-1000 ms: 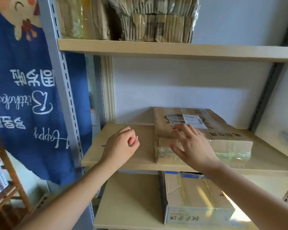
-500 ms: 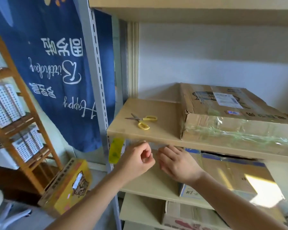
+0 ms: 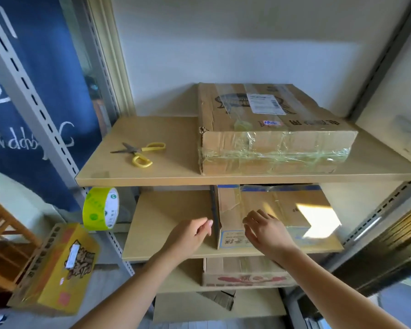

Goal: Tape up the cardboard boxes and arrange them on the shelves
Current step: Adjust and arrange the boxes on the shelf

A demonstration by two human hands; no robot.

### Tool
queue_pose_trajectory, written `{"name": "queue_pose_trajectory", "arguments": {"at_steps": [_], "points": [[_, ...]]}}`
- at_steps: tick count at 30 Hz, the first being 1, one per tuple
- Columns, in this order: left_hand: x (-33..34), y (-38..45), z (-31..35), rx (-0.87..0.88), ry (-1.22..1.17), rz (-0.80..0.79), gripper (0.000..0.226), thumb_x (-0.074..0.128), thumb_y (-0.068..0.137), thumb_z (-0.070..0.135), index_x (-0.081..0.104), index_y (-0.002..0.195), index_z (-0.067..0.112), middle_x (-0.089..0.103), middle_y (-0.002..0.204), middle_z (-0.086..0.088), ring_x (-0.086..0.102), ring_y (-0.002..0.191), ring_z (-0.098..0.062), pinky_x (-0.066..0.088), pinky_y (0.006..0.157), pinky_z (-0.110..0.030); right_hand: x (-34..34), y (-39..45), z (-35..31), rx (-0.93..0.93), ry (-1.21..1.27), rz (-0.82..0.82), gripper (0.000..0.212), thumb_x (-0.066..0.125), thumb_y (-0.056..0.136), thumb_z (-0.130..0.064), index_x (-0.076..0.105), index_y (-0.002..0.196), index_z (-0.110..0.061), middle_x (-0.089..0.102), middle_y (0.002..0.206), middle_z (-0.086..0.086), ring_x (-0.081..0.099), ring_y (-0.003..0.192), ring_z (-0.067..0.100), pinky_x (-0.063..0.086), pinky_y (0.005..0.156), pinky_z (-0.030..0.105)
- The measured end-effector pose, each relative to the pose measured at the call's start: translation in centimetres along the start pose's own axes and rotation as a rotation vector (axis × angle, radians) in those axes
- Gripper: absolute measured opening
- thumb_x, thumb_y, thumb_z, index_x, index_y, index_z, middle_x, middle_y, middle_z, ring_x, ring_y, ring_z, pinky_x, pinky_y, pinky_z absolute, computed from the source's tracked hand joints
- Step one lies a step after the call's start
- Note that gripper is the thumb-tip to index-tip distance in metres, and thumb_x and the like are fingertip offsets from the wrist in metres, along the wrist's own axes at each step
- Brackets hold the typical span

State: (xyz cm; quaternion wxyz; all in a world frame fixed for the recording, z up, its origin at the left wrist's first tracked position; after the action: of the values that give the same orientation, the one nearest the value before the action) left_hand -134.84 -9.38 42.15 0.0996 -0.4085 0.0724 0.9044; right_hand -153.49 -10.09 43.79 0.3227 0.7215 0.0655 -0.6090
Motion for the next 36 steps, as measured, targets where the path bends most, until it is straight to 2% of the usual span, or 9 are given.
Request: {"name": "queue_pose_trajectory", "arguments": {"at_steps": [7,13,19,24,26,28,30,33,36], "points": [[4.1,3.5,2.2,-0.080,-0.072,-0.060,0.025,0.046,0.102,0.029,0.069,0.109,0.033,0.065,0.085,0.017,0.062,0.077,-0.001,0.051,0.074,-0.026,0.7,-3.0,6.8,0.160,-0.014,-0.015,0.009,0.067,0.086,-0.020,0.072,0.094,-0.019,0.066,0.092,-0.007,0.064,0.081,0.016,0.055,0.059,0.028],[4.2,6.0,2.8,-0.133,-0.194,0.104,0.019,0.064,0.092,0.011,0.075,0.108,0.014,0.075,0.097,0.002,0.060,0.075,0.005,0.039,0.064,-0.002,1.5,-3.2,10.4,0.238,-0.040,-0.024,0.008,0.070,0.084,-0.022,0.071,0.093,-0.023,0.065,0.090,-0.010,0.061,0.079,0.013,0.042,0.056,0.020],[3.6,7.2,1.5,-0.191,-0.223,0.183,0.021,0.058,0.097,0.017,0.074,0.111,0.014,0.075,0.094,0.001,0.058,0.070,0.009,0.041,0.062,-0.002,2.7,-2.2,10.8,0.252,-0.081,-0.058,0.021,0.062,0.091,-0.028,0.071,0.109,-0.024,0.068,0.106,-0.010,0.062,0.090,0.015,0.046,0.071,0.024],[3.1,8.6,0.1,-0.242,-0.016,0.204,0.045,0.033,0.105,0.036,0.069,0.099,0.010,0.072,0.087,-0.010,0.068,0.082,-0.026,0.049,0.071,-0.033,5.0,-2.7,14.4,0.627,-0.073,-0.340,0.067,0.029,0.098,-0.058,0.005,0.156,-0.035,0.008,0.164,-0.001,0.013,0.149,0.033,0.013,0.119,0.048],[4.3,9.3,0.2,-0.216,-0.003,0.173,0.042,0.032,0.105,0.029,0.063,0.119,0.003,0.068,0.111,-0.016,0.063,0.102,-0.029,0.047,0.086,-0.034,5.1,-4.7,17.4,0.880,-0.048,-0.421,0.080,0.028,0.094,-0.069,-0.008,0.155,-0.032,0.003,0.164,0.007,0.020,0.146,0.038,0.033,0.110,0.050],[6.8,10.0,0.4,-0.190,0.012,0.037,0.048,0.033,0.106,0.025,0.035,0.148,0.002,0.040,0.151,-0.014,0.040,0.137,-0.025,0.033,0.112,-0.032,5.3,-7.0,20.1,1.094,0.090,-0.425,0.093,0.030,0.089,-0.075,-0.010,0.155,-0.025,0.045,0.147,0.015,0.057,0.119,0.032,0.053,0.082,0.039],[9.1,10.2,0.0,-0.208,-0.007,-0.080,0.058,0.034,0.106,0.027,0.013,0.155,0.005,0.000,0.164,-0.006,0.013,0.150,-0.019,0.016,0.119,-0.025,6.0,-8.0,21.2,1.156,0.199,-0.437,0.101,0.029,0.085,-0.080,-0.013,0.154,-0.020,0.066,0.115,0.011,0.066,0.090,0.026,0.054,0.071,0.036],[11.1,10.3,-1.0,-0.234,-0.037,-0.090,0.068,0.037,0.104,0.031,0.000,0.155,0.007,-0.030,0.155,0.009,0.025,0.147,-0.019,0.035,0.110,-0.026,6.1,-7.5,21.6,1.139,0.164,-0.408,0.099,0.032,0.087,-0.077,-0.020,0.152,-0.022,0.068,0.105,0.008,0.060,0.072,0.022,0.045,0.052,0.028],[11.0,9.0,-1.6,-0.227,0.140,-0.066,0.067,0.031,0.104,0.040,-0.003,0.156,0.014,-0.027,0.158,0.011,0.055,0.121,-0.021,0.049,0.070,-0.022,5.8,-7.1,20.5,1.106,0.090,-0.421,0.090,0.031,0.091,-0.072,-0.012,0.154,-0.025,0.064,0.118,0.010,0.061,0.077,0.025,0.040,0.048,0.027]]}}
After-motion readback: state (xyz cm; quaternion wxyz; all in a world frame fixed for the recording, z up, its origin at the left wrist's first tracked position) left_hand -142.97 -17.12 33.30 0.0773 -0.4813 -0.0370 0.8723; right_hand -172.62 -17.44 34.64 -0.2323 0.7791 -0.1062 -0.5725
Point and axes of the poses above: each hand's wrist, its own y-axis towards the middle knuckle, its own x-axis out of the palm, z = x × y, the point moved 10 cm from there along y, towards the middle knuckle
